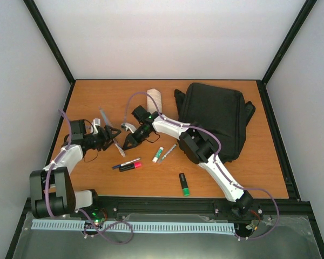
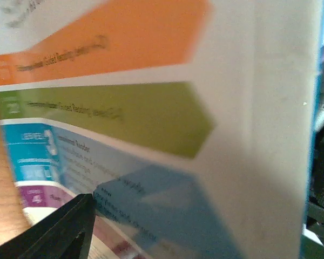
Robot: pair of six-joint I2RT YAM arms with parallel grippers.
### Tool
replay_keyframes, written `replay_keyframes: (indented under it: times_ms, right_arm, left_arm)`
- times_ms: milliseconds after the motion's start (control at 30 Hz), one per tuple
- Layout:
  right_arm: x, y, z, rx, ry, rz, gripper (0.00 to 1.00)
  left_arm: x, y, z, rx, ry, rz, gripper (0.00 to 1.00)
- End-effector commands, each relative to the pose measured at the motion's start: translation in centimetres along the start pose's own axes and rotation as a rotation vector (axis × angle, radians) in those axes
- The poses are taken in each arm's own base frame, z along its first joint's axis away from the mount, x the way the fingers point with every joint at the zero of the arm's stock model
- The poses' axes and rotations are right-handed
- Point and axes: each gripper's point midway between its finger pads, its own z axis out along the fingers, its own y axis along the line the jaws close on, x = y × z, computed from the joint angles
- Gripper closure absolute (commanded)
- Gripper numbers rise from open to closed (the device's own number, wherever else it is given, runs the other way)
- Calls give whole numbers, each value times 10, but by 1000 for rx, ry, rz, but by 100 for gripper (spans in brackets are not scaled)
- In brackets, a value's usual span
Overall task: Pack the student bag
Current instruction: Pick up the book from the center of the board.
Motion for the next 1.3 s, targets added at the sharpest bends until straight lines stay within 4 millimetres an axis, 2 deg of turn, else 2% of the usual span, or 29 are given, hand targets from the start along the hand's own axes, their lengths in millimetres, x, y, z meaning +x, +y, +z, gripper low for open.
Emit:
replay_keyframes:
  times_ms: [0,133,267,367,500,600,700,800,900,933,1033,1100,1167,1267]
  right_arm:
    - [66,-59,31,202,166,111,79]
    - [67,-59,30,206,168,108,79]
    - [65,-58,28,214,166,103,78]
    - [64,-57,27,217,164,98,78]
    - [65,-57,27,216,165,101,77]
    - [63,-56,26,216,163,92,76]
    - [57,-53,20,228,155,75,76]
    - [43,-41,1,231,121,27,72]
    - [22,-11,-25,239,95,-129,67]
    - [10,3,-39,244,70,-182,64]
    - [-4,33,-73,213,26,-252,58]
    - [-7,55,-97,183,0,-292,55]
    - [-2,74,-119,180,-16,-346,54]
    - [12,90,-157,208,-45,-405,51]
  left_arm:
    - [8,-14,-2,29,33,41,31]
    - [2,20,-13,-211,-18,-12,37]
    - [1,41,-46,-446,-114,-96,40]
    - [5,39,-60,-466,-153,-103,50]
    - [14,40,-56,-433,-138,-112,71]
    - [18,39,-53,-409,-127,-112,82]
    - [17,38,-61,-438,-148,-109,93]
    - [9,23,-74,-442,-203,-84,98]
    - [-2,-8,-89,-391,-273,-37,99]
    - [-4,-19,-94,-371,-289,-19,99]
    - [-8,-51,-103,-286,-332,33,99]
    - [-9,-68,-105,-223,-354,65,99]
    - [-5,-79,-104,-143,-376,83,99]
    - [1,-100,-103,-24,-385,113,99]
